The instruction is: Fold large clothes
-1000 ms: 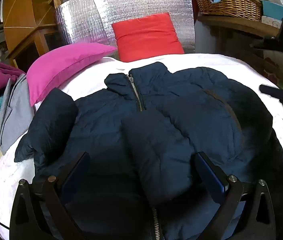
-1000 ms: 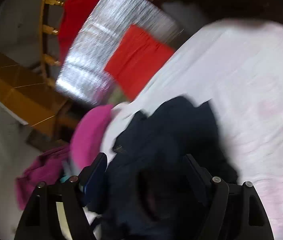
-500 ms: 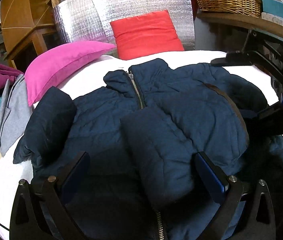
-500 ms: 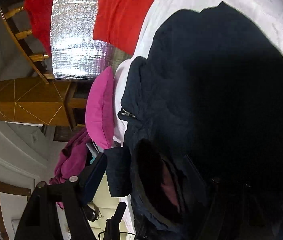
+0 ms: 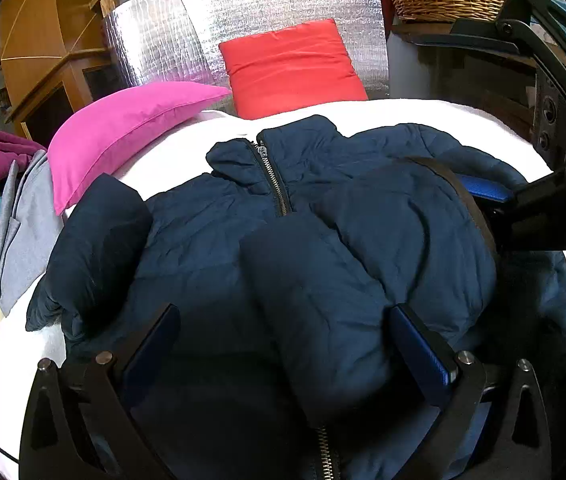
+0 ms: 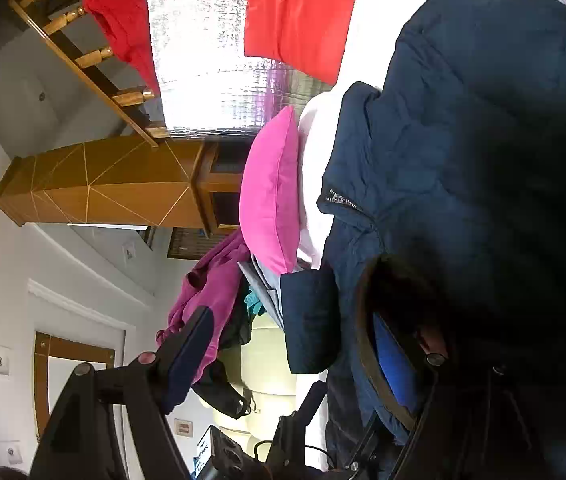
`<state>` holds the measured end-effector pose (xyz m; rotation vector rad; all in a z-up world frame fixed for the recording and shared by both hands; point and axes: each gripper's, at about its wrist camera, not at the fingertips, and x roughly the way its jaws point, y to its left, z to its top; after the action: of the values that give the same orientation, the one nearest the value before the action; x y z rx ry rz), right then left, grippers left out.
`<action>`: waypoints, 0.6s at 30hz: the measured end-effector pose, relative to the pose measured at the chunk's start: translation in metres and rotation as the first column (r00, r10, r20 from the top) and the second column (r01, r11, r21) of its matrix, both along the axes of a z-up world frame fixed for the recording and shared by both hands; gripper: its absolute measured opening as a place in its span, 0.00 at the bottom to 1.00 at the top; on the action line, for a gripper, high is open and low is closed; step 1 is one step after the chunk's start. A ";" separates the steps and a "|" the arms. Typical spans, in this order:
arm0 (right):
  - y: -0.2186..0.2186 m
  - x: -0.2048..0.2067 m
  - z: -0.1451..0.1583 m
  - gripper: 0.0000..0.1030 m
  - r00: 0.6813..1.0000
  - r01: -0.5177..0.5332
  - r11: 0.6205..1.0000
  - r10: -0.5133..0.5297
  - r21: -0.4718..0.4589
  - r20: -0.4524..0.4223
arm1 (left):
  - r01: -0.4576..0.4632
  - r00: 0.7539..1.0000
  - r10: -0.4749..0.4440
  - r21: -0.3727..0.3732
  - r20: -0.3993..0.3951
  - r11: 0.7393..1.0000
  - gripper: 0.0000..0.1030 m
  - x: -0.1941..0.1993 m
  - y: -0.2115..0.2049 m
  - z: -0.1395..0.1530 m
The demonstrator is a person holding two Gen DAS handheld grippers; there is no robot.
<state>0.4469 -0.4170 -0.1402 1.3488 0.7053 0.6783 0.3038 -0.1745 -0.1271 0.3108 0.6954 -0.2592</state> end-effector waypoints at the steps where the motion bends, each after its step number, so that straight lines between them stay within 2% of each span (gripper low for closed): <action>1: 0.001 0.001 0.001 0.79 1.000 -0.001 1.000 0.001 -0.002 -0.002 | 0.000 1.000 0.000 0.001 0.000 1.000 1.00 0.000 0.000 0.000; 13: 0.007 0.005 0.008 0.79 0.999 -0.031 0.999 0.031 -0.013 0.026 | -0.006 1.000 0.006 -0.006 0.005 1.000 1.00 0.001 -0.001 0.001; 17: 0.012 0.006 0.015 0.79 0.996 -0.061 0.998 0.062 -0.016 0.064 | -0.019 1.000 0.019 -0.066 -0.011 0.998 0.98 0.007 0.009 0.004; 18: 0.013 0.006 0.017 0.79 0.995 -0.069 0.997 0.070 -0.017 0.073 | -0.031 0.999 0.029 -0.088 -0.027 0.996 0.91 0.010 0.014 0.005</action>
<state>0.4532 -0.4041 -0.1234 1.2844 0.6994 0.7736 0.3137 -0.1602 -0.1223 0.2124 0.7110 -0.2651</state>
